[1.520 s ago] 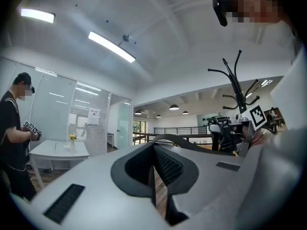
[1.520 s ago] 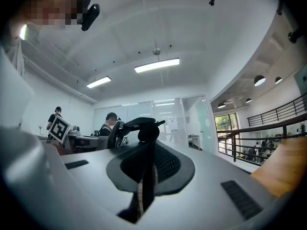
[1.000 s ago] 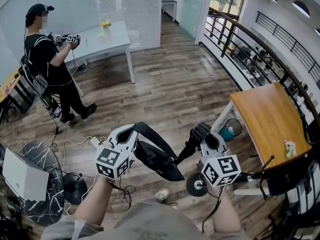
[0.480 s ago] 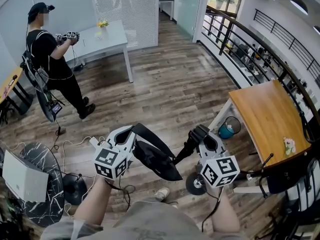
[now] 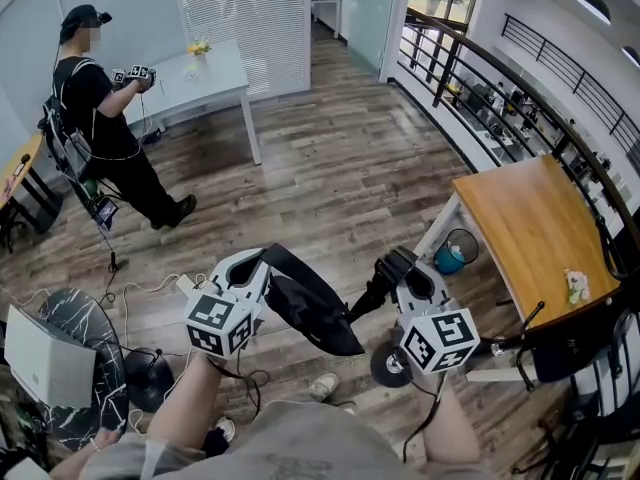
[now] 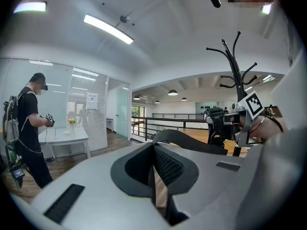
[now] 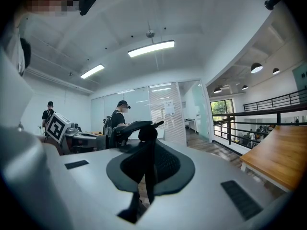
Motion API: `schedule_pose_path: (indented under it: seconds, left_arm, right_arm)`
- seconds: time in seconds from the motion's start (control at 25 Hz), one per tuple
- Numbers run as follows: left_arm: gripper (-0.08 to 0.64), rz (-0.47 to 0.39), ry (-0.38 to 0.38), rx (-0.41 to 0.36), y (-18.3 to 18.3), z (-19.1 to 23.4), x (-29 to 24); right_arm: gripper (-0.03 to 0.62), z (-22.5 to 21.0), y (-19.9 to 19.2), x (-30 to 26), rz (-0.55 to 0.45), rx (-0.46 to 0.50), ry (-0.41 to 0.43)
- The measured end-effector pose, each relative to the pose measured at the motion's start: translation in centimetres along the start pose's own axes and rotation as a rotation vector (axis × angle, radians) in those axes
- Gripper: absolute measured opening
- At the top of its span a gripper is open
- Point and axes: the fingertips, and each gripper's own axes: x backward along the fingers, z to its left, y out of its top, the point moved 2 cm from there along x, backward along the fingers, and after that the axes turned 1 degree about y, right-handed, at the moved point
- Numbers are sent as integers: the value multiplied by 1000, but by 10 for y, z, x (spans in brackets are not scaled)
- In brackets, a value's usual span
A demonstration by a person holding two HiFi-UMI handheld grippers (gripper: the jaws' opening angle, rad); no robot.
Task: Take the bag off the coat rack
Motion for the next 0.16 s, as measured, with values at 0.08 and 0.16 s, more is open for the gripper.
schedule_pose_path:
  seconds: [0.08,0.16]
  left_arm:
    - [15,0,-1,-1,1,-1,-1]
    - [15,0,-3,-1,1,-1,-2]
  right_arm:
    - [34,-1,0,1,0,1,-2]
    - [34,-2,1,1,-1,3,-4]
